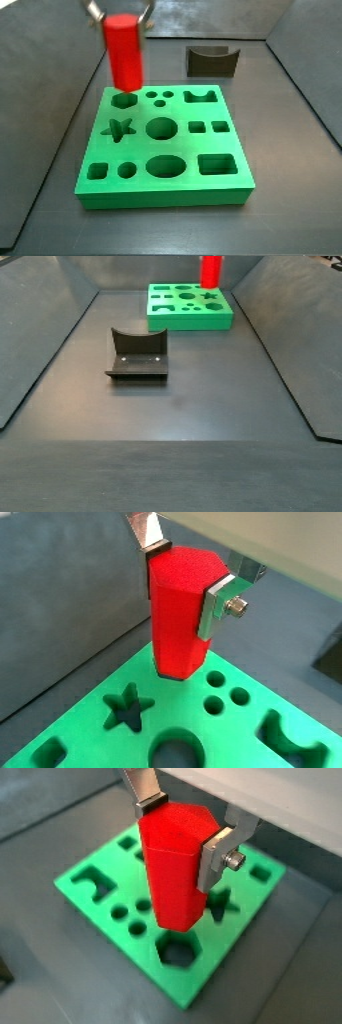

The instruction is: Insert the hexagon object.

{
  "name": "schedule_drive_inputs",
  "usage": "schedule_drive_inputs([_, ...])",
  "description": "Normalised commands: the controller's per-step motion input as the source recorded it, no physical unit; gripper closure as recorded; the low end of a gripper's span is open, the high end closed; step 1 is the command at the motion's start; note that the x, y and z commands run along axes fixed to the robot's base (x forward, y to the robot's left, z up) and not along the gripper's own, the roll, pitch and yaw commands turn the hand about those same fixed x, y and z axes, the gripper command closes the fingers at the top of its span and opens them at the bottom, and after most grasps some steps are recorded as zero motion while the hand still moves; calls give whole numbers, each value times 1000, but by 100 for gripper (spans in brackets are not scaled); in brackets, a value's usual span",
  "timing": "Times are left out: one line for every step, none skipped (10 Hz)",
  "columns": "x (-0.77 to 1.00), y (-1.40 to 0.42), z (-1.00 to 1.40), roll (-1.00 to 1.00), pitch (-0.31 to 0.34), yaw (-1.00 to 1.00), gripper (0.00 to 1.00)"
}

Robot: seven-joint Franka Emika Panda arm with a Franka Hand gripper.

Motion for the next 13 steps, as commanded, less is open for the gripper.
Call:
schedule_drive_inputs([-357, 174, -554, 194, -143, 6, 100])
schedule_drive_inputs([-229, 94, -491, 43, -116, 0, 100])
schedule_drive_inputs([0, 63, -377, 0, -23, 0, 100])
schedule_drive_inputs([-6, 69, -389, 0, -27, 0, 100])
schedule_drive_inputs([63, 3, -443, 6, 0, 3, 100])
schedule_drive_inputs([237, 0, -500, 46, 0, 29, 100])
schedule_drive_inputs([266, 0, -569, 34, 0, 20, 100])
schedule_drive_inputs([237, 0, -631, 71, 0, 63, 100])
schedule_drive_inputs([31, 20, -640, 180, -7, 177, 100])
schedule_drive_inputs([-109, 14, -806, 197, -143, 211, 100])
schedule_drive_inputs([-234, 0, -823, 189, -160, 217, 100])
schedule_drive_inputs([-277, 0, -926, 110, -154, 157, 100])
schedule_drive_inputs([-166, -3, -1000, 47, -129, 129, 100])
